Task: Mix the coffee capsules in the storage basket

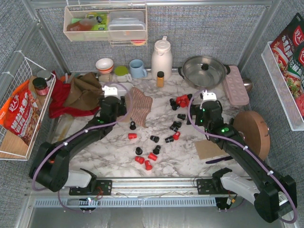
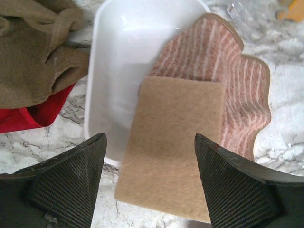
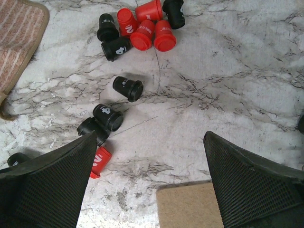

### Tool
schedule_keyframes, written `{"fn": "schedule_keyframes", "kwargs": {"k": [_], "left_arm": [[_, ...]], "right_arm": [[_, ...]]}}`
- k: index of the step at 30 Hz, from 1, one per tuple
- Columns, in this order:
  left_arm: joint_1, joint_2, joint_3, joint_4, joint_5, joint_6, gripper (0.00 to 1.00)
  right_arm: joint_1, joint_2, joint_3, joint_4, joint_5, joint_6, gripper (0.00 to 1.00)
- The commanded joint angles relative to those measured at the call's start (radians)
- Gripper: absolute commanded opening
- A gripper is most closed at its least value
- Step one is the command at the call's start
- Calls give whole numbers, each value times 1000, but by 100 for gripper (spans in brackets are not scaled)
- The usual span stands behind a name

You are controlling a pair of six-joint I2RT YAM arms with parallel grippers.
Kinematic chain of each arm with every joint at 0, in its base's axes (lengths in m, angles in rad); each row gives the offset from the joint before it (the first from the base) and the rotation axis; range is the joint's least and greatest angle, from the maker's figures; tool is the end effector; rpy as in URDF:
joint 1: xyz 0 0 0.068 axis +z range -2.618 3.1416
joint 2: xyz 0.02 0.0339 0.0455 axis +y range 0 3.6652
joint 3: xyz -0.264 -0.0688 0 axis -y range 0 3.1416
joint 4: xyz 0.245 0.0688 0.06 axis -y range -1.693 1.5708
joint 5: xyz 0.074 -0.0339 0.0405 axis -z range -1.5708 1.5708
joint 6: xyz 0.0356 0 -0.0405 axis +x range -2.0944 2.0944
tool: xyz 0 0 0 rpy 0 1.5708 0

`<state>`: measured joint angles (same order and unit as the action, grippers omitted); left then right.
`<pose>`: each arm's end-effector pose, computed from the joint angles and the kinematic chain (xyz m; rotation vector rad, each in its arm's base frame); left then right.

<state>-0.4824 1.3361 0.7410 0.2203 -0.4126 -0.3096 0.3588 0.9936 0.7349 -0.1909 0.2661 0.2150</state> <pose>0.2674 -0.1239 0.2436 -0.1057 1.9121 -0.1321 0.2146 0.0705 0.2830 0.0239 2.0047 0.0985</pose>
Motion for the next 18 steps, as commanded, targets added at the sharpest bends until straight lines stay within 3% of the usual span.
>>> {"fn": "schedule_keyframes", "kwargs": {"k": [1,5,10,18], "left_arm": [[-92,68,76,-103,-104,113,82],[-172,164,190,-221,-116,122,76],[-222,306,312,-364,-153,118,61],[-304,423,369,-467,-370,84,59]], "right_arm": [[0,0,12,-6,16,9,99],[0,6,15,-8,16,11,99],[1,5,17,-11,17,12,99],[0,11,13,-6,5,19,99]]}}
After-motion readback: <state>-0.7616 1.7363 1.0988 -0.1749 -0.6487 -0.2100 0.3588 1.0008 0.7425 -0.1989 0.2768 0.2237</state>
